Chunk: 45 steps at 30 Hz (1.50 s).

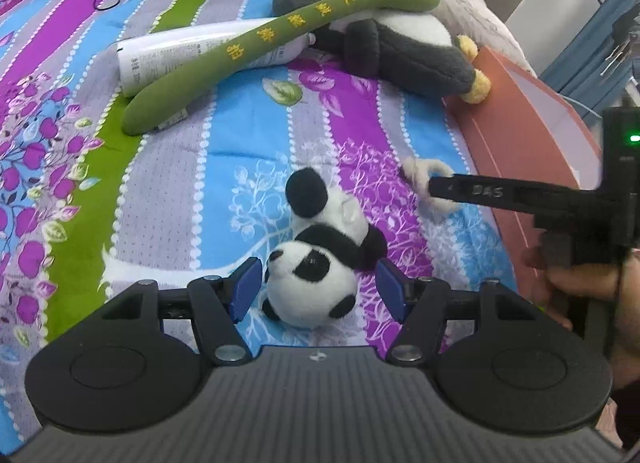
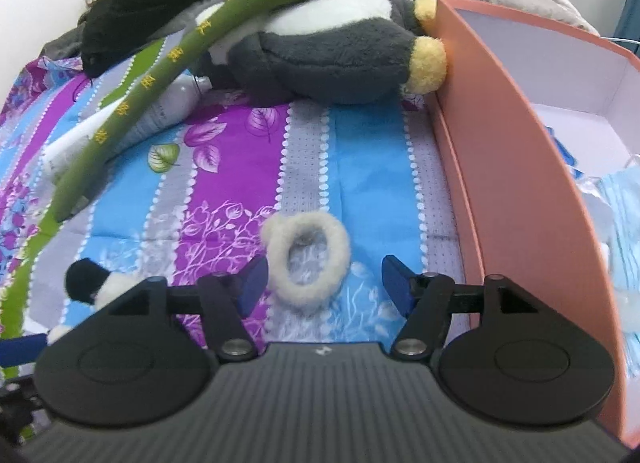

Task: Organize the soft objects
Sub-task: 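Lift the panda plush with left tool while right tool grasps the white hair tie, then carry the panda plush with left tool while right tool carries hair tie to box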

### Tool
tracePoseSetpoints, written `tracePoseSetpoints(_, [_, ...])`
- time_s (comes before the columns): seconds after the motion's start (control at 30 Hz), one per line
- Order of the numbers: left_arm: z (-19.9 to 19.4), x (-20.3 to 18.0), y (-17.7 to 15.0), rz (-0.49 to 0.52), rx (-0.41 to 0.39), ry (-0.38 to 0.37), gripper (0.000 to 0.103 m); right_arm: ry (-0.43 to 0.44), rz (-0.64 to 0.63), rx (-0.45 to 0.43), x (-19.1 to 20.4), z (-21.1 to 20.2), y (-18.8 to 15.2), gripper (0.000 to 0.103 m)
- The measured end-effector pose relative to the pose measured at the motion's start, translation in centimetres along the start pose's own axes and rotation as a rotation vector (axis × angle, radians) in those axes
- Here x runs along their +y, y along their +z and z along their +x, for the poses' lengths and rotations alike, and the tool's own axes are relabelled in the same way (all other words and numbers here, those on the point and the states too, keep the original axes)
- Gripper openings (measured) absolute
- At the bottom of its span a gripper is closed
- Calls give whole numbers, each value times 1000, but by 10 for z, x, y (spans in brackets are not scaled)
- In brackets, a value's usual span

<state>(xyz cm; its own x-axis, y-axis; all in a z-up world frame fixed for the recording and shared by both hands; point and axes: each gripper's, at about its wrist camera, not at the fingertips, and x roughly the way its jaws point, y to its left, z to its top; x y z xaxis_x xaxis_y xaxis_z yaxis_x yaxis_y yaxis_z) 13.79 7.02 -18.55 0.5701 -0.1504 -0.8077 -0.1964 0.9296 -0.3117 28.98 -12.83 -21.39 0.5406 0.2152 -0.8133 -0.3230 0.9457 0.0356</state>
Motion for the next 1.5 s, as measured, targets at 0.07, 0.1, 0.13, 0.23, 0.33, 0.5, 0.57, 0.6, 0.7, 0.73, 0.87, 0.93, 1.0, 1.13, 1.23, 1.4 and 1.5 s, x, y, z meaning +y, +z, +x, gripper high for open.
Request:
tracePoseSetpoints(0.07, [1, -1, 3, 4, -5, 2, 68, 5, -10, 6, 1, 7, 1, 65])
tracePoseSetpoints(0.1, [3, -1, 4, 9, -5, 6, 68, 11, -16, 9, 3, 10, 2, 65])
tracePoseSetpoints(0.13, [4, -2, 5, 13, -5, 9, 68, 22, -25, 11, 5, 13, 2, 65])
tracePoseSetpoints(0.23, [8, -2, 6, 17, 0, 14, 68, 22, -56, 5, 11, 19, 0, 65])
tracePoseSetpoints(0.33, [10, -2, 7, 19, 2, 13, 68, 29, -60, 2, 12, 23, -1, 59])
tracePoseSetpoints(0.5, [12, -5, 9, 33, 0, 12, 68, -5, -83, -2, 10, 25, -3, 24])
tracePoseSetpoints(0.57, [13, -6, 10, 39, 2, 10, 68, 4, -77, 0, 6, 22, -2, 16])
tracePoseSetpoints(0.6, [14, -7, 10, 43, 5, 11, 68, 6, -74, -2, 4, 19, -1, 15])
tracePoseSetpoints(0.7, [17, -9, 11, 64, 13, 13, 68, 14, -80, -23, 1, 8, -1, 14])
tracePoseSetpoints(0.73, [17, -9, 11, 69, 14, 14, 68, 19, -77, -25, 0, 5, -1, 14])
tracePoseSetpoints(0.87, [22, -11, 11, 99, 26, 24, 68, 48, -68, -27, 1, -11, -7, 14])
tracePoseSetpoints(0.93, [24, -15, 11, 145, 38, 33, 68, 62, -67, -20, 3, -17, -12, 14])
tracePoseSetpoints(1.0, [27, -17, 11, 171, 43, 48, 67, 81, -62, -5, 5, -23, -18, 14])
tracePoseSetpoints(1.13, [31, -17, 11, 181, 49, 37, 62, 94, -59, 21, 6, -30, -31, 14])
tracePoseSetpoints(1.23, [37, -18, 11, 191, 58, 38, 60, 111, -43, 50, 6, -32, -41, 14])
tracePoseSetpoints(1.4, [49, -20, 12, 207, 75, 42, 57, 128, -35, 86, 9, -34, -55, 14])
tracePoseSetpoints(1.5, [48, -21, 13, 204, 68, 42, 55, 133, -28, 88, 8, -37, -57, 14])
